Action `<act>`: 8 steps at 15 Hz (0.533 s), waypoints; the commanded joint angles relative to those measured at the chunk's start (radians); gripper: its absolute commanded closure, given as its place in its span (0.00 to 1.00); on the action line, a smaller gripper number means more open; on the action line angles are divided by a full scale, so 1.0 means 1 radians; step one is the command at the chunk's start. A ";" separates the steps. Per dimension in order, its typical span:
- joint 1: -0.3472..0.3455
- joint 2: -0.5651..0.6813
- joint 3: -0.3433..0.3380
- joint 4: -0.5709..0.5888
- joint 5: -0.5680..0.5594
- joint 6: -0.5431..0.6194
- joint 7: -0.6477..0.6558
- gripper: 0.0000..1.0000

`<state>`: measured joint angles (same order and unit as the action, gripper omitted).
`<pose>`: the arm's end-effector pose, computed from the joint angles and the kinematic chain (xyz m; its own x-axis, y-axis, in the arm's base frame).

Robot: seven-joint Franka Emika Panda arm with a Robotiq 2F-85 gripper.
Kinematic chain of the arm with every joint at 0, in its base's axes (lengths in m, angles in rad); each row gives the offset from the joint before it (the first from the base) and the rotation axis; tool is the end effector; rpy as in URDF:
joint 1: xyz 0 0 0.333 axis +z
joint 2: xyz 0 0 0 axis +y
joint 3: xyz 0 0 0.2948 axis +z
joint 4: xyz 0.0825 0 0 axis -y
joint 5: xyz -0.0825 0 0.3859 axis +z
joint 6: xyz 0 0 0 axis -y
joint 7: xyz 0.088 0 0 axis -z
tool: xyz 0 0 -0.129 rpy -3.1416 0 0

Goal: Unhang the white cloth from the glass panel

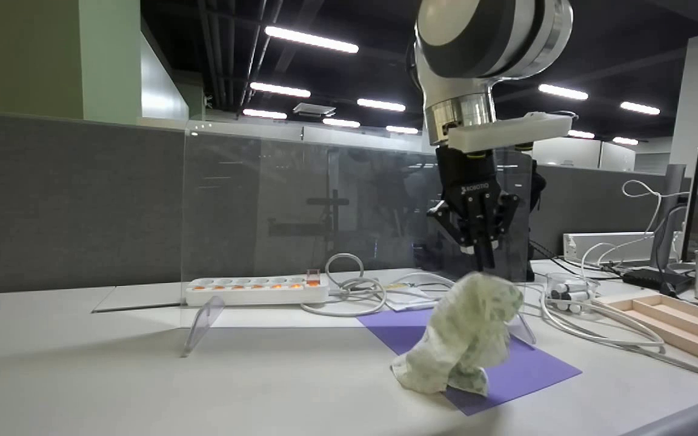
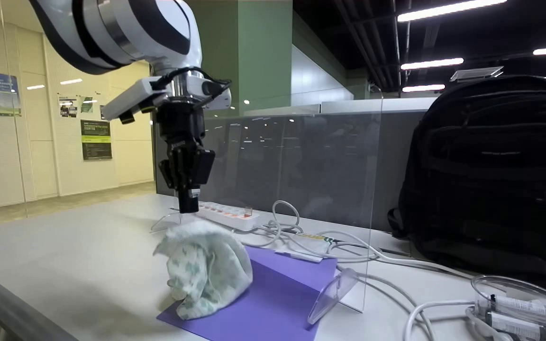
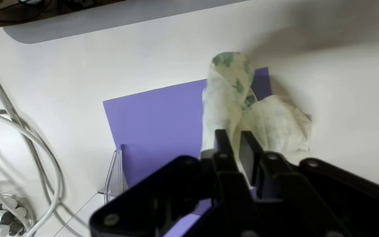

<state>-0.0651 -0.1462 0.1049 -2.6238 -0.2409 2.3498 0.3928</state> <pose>0.4129 0.0075 0.2448 0.9811 -0.1802 -0.0705 -0.1626 -0.9653 0.2042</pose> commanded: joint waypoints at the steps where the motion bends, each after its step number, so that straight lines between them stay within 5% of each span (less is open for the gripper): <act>1: 0.019 0.007 0.001 0.039 -0.040 -0.008 0.064 0.53; 8: 0.046 -0.096 0.011 0.070 -0.042 -0.021 0.037 0.05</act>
<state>-0.0274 -0.1799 0.1119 -2.5599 -0.2613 2.3520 0.4099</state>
